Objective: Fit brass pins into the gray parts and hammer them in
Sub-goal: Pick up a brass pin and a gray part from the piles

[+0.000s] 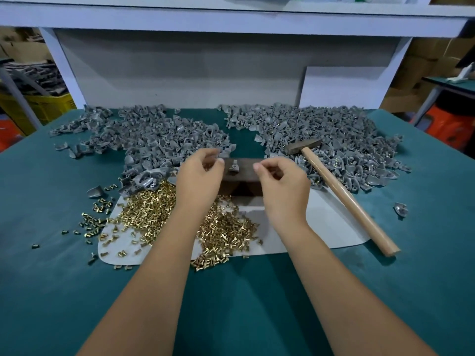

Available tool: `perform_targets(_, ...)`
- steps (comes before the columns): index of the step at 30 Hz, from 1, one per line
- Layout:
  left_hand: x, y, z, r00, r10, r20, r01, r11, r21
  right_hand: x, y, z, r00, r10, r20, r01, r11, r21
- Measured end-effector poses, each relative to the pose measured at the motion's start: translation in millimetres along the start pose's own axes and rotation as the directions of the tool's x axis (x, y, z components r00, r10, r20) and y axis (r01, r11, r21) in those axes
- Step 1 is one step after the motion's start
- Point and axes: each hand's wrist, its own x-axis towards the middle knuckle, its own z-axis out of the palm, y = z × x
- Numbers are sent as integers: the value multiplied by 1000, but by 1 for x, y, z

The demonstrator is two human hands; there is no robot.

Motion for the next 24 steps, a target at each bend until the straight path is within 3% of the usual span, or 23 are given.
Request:
perform_targets(3, 2, -2, -2, 999, -25, 23, 26, 999, -33, 19, -6, 6, 994, 95, -50, -94, 995, 18)
perform_targets(7, 2, -4, 3, 995, 6, 97, -9, 1000, 26, 33, -14, 22, 1000, 26, 13, -25, 1000, -18)
perform_targets(10, 2, -8, 5, 996, 69, 54, -76, 986, 148, 32, -10, 29, 999, 18, 41, -16, 999, -47)
perform_targets(17, 3, -4, 13, 968, 93, 232, -86, 995, -41, 23, 8, 20, 994, -86, 71, 94, 989, -111)
perform_targets(24, 3, -9, 16, 984, 123, 133, -126, 992, 21, 20, 8, 24, 987, -93, 132, 104, 991, -79)
